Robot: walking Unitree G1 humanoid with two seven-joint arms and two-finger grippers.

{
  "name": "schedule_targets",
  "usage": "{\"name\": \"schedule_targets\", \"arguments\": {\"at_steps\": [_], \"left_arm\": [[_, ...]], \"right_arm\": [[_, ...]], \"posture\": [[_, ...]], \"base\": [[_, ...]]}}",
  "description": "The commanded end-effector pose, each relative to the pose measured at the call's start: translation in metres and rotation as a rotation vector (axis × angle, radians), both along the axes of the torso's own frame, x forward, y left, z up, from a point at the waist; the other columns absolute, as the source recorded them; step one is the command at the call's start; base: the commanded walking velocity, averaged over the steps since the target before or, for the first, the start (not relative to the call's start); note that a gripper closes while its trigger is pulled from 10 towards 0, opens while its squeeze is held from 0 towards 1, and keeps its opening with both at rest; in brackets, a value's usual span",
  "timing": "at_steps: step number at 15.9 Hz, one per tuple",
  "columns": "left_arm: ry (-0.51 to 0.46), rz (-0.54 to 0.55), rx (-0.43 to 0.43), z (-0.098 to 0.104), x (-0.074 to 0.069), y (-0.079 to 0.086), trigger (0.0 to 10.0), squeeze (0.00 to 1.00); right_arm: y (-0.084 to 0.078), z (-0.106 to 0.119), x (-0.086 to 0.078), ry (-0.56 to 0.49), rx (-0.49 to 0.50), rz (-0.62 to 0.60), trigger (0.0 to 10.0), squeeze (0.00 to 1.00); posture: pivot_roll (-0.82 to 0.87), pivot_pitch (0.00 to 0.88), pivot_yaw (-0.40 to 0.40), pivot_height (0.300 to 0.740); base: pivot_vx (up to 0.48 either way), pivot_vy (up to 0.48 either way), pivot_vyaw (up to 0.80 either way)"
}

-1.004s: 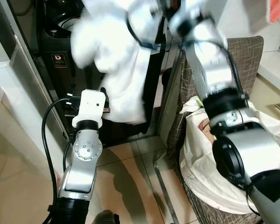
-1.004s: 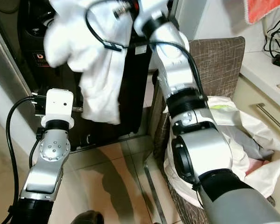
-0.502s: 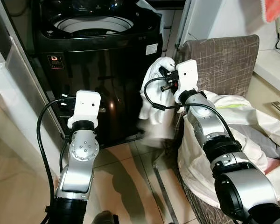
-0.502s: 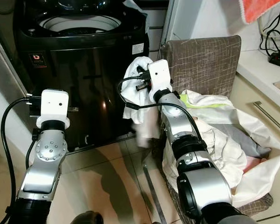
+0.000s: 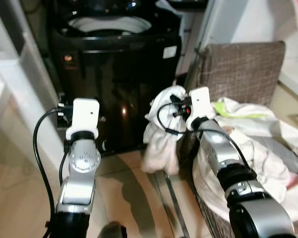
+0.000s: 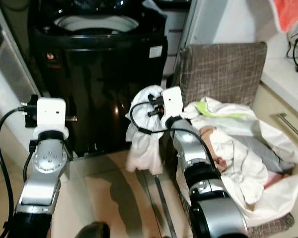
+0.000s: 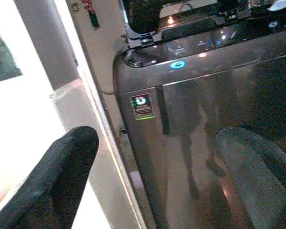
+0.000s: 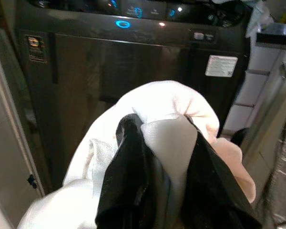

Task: Clothes washing

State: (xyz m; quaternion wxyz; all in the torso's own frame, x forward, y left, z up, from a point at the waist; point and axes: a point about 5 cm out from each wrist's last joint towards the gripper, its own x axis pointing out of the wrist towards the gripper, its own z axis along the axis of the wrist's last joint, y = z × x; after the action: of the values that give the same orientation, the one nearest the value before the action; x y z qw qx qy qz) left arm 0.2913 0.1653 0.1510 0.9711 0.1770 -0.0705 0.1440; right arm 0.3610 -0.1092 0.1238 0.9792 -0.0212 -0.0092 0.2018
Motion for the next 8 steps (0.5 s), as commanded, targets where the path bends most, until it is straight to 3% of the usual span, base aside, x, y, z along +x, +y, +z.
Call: {"name": "schedule_targets", "arguments": {"at_steps": [1,6,8], "left_arm": [[0.004,-0.035,-0.004,-0.0012,0.0004,-0.0056,10.0,0.00],[-0.006,-0.063,0.037,-0.0014,0.0004,-0.0133,10.0,0.00],[0.013,-0.072,0.003,-0.0061,0.0002,-0.0136,10.0,0.00]], "right_arm": [[-0.0077,0.0013,-0.0019,-0.014,0.013,-0.019,10.0,0.00],[-0.0144,-0.0020,-0.0044,-0.005,0.025,-0.006,10.0,0.00],[-0.0162,-0.0038,-0.0057,-0.002,0.035,-0.013,10.0,0.00]], "posture": [[0.03,0.000,-0.044,0.740],[0.03,0.000,-0.050,0.740],[0.03,0.000,-0.054,0.740]], "base": [[0.000,0.000,0.59],[0.000,0.000,0.52],[0.000,0.000,0.46]]}}
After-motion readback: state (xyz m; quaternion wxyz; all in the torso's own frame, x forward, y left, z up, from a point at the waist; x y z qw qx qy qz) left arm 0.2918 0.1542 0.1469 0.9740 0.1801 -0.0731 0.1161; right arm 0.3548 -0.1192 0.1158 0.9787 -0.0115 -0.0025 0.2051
